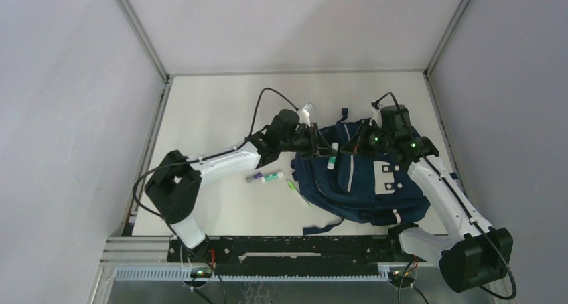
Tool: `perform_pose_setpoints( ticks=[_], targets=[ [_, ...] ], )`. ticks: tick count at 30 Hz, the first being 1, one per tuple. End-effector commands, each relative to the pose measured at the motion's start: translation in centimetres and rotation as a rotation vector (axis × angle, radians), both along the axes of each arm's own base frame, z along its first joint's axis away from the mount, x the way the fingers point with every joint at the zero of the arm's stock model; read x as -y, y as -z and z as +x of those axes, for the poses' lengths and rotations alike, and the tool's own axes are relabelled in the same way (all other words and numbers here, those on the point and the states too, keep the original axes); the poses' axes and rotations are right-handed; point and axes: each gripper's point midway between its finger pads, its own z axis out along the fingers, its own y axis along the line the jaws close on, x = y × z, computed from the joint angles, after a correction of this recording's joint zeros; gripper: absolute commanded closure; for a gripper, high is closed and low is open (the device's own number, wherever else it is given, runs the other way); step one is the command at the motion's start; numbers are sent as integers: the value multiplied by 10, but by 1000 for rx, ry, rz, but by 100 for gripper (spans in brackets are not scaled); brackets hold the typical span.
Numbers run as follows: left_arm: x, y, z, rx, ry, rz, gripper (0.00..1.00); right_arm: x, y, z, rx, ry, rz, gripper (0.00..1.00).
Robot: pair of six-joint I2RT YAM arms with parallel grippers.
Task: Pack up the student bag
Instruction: Place the stationery in the student bag, then pick up the stationery from the center of the board.
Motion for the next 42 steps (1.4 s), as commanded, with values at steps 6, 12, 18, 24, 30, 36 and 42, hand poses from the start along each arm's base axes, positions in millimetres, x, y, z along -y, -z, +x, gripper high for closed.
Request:
perform_pose_setpoints(
  ticks=[6,12,18,24,30,36,42],
  targets=[
    [32,-47,13,75,28,-88,36,-8,-21,3,67,-12,47,100],
    [2,-41,8,148,0,6,53,-6,-19,2,65,-6,36,100],
    [-72,-4,-1,258,-66,300,60,-4,-16,3,60,-2,22,100],
    [-130,34,-13,343,14,601,44,-10,-13,7,55,-18,27,100],
    [-139,65,-27,178,-71,611,46,-12,-11,7,49,-19,24,100],
    [-127,90,-24,-82,-349,464,41,-14,-11,7,47,-19,25,100],
    [-125,112,-24,-188,-436,516,42,-15,-8,5,40,-24,14,100]
  ],
)
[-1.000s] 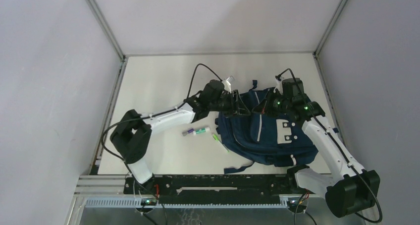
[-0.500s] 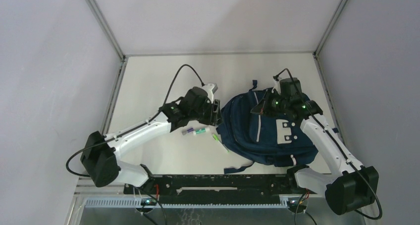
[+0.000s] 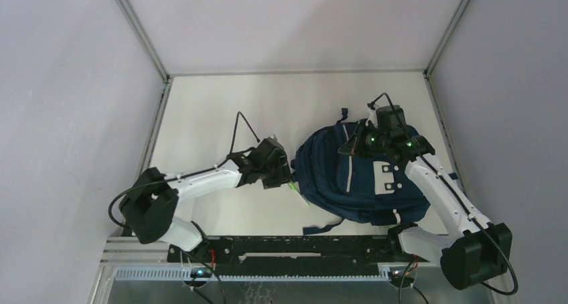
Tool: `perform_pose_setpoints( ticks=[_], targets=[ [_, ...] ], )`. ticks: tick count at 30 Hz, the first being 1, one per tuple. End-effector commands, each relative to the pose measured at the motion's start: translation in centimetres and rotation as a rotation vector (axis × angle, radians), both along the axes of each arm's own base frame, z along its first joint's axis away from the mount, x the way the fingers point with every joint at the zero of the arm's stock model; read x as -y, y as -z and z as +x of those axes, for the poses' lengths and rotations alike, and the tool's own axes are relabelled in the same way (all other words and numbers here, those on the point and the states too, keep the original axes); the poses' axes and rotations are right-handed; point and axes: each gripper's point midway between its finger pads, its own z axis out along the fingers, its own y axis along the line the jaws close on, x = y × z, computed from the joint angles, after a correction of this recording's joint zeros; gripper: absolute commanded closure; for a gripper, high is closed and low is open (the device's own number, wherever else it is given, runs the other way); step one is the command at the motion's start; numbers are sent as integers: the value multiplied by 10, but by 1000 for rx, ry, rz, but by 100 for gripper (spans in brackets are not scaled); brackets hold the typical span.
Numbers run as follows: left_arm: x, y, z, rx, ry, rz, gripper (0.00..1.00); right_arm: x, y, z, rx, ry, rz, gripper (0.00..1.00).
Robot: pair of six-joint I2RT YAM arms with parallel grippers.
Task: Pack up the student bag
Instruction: Pick up the stationery from the center of the board.
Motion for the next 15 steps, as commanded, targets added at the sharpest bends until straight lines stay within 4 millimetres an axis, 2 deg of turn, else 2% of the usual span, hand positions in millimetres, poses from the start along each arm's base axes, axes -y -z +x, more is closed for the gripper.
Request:
perform_pose_setpoints(
  ticks=[1,4,10,15],
  targets=[
    [12,1,13,-19,-147,-24,43,-9,-14,5,44,-10,39,100],
    [13,8,12,-37,-169,23,46,-10,-15,5,48,-11,42,100],
    [0,24,17,-61,-270,124,52,-13,-13,5,45,-20,41,100],
    [11,26,19,-63,-251,131,52,-15,-13,5,44,-26,44,100]
  ],
)
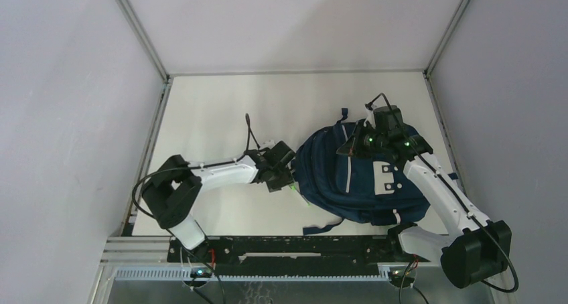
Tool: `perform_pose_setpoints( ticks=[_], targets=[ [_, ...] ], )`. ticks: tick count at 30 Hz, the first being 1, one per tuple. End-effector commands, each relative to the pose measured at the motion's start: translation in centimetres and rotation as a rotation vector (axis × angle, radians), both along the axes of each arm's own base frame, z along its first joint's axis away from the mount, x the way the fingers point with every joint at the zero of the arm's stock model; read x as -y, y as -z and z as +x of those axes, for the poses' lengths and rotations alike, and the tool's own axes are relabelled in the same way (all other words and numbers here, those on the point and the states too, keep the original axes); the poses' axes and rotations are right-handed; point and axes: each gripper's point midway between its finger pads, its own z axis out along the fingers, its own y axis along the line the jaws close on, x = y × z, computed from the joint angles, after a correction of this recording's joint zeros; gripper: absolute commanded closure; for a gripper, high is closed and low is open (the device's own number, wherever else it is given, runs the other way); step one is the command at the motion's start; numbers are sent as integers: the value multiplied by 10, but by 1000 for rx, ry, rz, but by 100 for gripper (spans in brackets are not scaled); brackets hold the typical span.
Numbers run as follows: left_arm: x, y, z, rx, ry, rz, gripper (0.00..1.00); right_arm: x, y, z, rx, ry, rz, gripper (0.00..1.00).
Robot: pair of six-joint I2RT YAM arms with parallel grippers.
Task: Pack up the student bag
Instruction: Pick up the stationery from the center of the board.
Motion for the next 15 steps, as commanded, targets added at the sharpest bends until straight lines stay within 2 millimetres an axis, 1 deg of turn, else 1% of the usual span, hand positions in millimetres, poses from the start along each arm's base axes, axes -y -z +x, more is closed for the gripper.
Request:
perform_pose_setpoints(
  ticks=[1,5,9,11,13,15],
  targets=[
    [16,-13,14,39,-24,-10,53,-12,-16,6,50,-18,55,100],
    [23,-8,17,26,-18,6,57,-13,-15,6,46,-21,52,100],
    [23,-9,19,26,-24,56,58,-12,-14,4,46,-20,40,100],
    [23,-8,19,17,-24,68,60,-12,-13,4,46,-20,38,100],
    [23,-5,17,5,-21,79,66,-12,-13,4,46,-21,37,100],
    [22,-5,16,1,-22,80,74,-12,-13,4,48,-21,36,100]
  ],
)
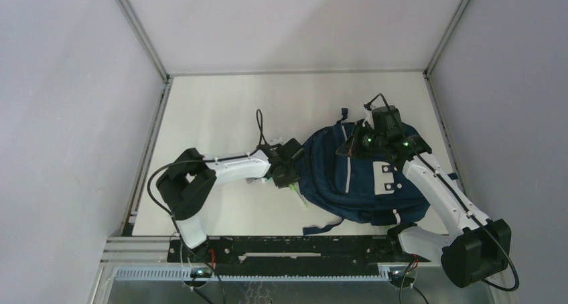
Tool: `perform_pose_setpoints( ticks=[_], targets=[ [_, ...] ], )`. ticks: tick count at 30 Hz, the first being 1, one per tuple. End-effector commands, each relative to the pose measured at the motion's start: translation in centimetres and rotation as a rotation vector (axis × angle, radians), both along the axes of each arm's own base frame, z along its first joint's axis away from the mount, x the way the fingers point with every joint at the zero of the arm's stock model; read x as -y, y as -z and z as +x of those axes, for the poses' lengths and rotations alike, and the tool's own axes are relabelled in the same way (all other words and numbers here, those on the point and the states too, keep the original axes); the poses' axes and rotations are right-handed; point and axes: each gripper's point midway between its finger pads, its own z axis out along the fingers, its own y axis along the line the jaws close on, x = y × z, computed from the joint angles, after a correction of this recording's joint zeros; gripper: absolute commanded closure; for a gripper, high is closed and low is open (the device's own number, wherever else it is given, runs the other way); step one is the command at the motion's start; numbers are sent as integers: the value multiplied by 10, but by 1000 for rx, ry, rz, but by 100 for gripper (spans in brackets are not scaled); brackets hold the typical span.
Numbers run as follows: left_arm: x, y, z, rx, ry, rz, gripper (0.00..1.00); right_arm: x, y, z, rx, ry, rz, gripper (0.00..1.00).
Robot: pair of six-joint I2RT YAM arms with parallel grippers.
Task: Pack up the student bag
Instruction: Pick up the stationery from the center of the board, then place the stationery in the student bag.
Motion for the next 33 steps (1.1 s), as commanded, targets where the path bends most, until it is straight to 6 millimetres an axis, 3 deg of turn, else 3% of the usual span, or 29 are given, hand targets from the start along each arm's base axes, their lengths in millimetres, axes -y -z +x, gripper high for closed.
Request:
perform_pose_setpoints(
  ticks=[1,6,9,13,17,21,24,33],
  targets=[
    [5,-11,6,20,-16,5,78,-10,-16,4,50,-19,48,100],
    [2,-23,7,54,16,3,91,-9,-18,5,59,-18,49,100],
    [-7,-44,11,112,31,15,94,-7,-21,5,66,-12,54,100],
    [-4,-100,24,271,96,-60,98,-4,-25,5,79,-9,62,100],
    [23,-169,34,452,200,-274,100,-5,-28,3,86,-16,73,100],
    [49,-210,37,526,312,-427,100,-6,-33,3,97,-19,88,100],
    [71,-217,43,516,383,-482,100,-7,-35,2,99,-21,98,100],
    [140,-197,54,369,464,-691,100,-9,-38,-3,105,-26,99,100]
  ],
)
